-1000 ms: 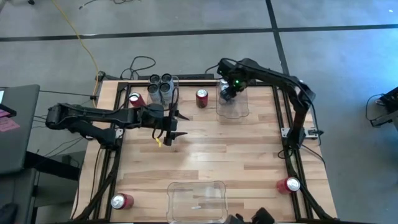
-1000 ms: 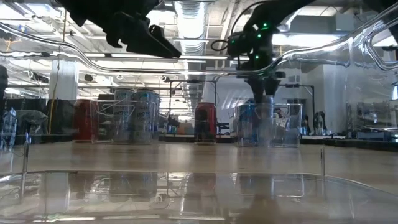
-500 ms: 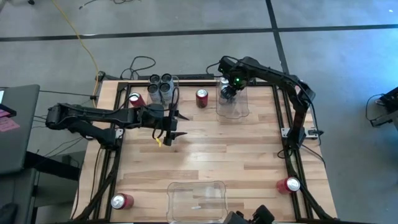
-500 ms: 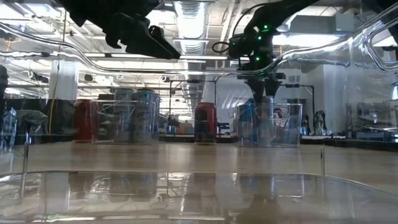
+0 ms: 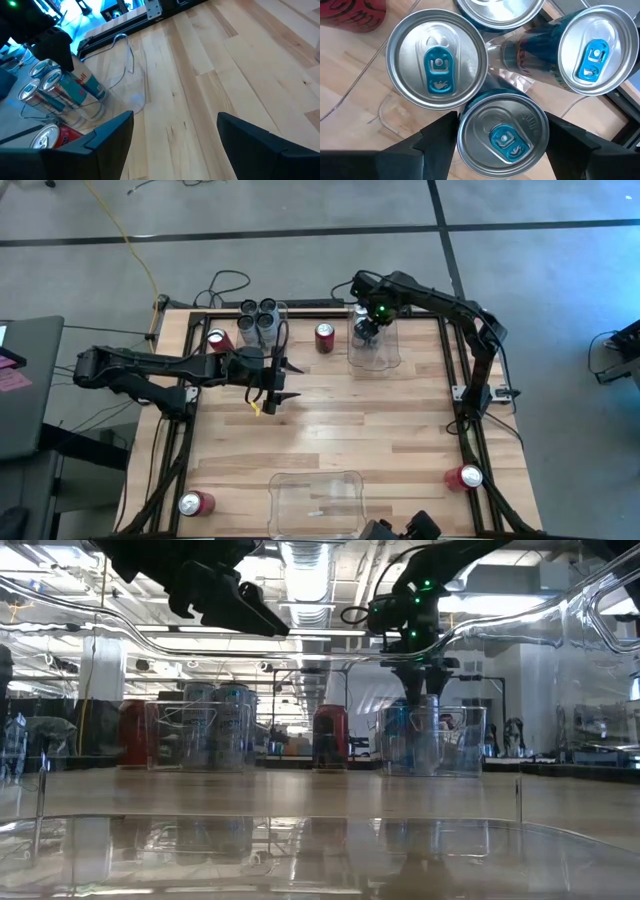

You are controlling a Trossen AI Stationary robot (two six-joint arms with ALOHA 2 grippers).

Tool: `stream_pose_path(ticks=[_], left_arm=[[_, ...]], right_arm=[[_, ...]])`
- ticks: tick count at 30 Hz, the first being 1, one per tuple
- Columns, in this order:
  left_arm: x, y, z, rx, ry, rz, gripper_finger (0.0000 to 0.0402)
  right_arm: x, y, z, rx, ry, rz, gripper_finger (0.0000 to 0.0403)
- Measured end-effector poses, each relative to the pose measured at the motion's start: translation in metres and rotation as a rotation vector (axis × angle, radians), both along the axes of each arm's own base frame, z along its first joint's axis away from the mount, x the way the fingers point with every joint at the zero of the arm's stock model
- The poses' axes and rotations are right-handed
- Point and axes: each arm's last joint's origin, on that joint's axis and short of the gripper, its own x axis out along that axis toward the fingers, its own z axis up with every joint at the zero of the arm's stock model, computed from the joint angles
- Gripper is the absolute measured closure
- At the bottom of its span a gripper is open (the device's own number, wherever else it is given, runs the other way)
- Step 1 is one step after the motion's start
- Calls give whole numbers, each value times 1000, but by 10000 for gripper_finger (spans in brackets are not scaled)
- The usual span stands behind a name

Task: Sort soda cans
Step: Put the blue soda can into the top right transparent bin

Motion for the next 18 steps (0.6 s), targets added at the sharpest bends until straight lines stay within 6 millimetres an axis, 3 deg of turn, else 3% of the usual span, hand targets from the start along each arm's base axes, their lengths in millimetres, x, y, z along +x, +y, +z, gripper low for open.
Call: stream_pose_path(ticks=[18], left_arm=[[0, 0, 0, -1, 5, 0, 117]], right_arm=[[2, 2, 0, -8, -8, -22, 115]])
